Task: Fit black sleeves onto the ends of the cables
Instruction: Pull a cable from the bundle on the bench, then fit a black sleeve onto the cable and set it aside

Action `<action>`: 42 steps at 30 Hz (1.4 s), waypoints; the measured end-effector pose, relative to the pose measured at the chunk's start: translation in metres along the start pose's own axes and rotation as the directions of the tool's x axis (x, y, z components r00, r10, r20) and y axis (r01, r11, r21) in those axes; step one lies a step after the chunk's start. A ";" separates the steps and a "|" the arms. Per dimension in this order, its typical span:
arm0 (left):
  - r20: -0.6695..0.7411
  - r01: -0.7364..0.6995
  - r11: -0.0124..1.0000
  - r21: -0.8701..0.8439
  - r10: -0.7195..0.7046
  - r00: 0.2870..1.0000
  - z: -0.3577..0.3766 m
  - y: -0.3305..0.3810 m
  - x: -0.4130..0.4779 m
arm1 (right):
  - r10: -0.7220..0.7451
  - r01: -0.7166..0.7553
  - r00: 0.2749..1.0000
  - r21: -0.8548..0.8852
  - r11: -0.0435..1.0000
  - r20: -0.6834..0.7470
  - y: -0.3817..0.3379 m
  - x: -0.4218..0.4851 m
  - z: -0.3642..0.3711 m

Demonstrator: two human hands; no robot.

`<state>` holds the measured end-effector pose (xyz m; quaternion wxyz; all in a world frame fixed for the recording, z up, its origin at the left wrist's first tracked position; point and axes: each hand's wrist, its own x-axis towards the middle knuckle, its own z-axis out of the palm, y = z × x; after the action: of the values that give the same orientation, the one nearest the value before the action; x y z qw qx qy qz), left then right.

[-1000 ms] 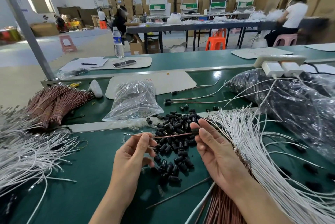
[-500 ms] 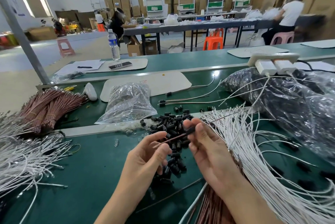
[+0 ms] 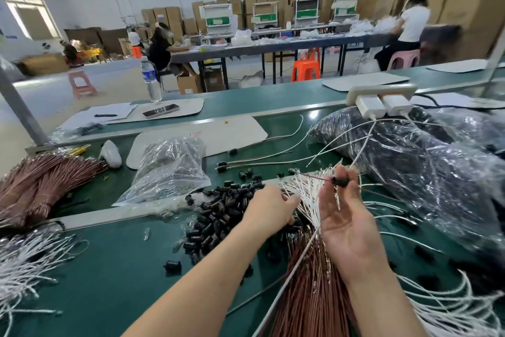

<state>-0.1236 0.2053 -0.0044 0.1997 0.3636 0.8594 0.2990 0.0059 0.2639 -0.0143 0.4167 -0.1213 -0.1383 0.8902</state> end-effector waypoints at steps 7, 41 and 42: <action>-0.003 0.076 0.997 0.009 -0.076 0.997 0.004 0.009 0.014 | 0.007 -0.008 0.999 0.029 1.000 0.037 -0.001 0.001 -0.003; -0.503 0.325 0.852 0.410 -0.085 0.860 -0.094 -0.124 -0.127 | 0.244 -0.232 0.965 -0.131 0.964 0.091 0.031 -0.012 0.004; -0.461 0.200 0.864 0.463 0.042 0.887 -0.085 -0.111 -0.124 | 0.236 -0.223 0.968 -0.139 0.965 0.089 0.031 -0.012 0.004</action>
<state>-0.1461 0.0200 0.0009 -0.0954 0.2855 0.9440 0.1353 -0.0102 0.2349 -0.0201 0.2942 -0.1161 -0.2017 0.9270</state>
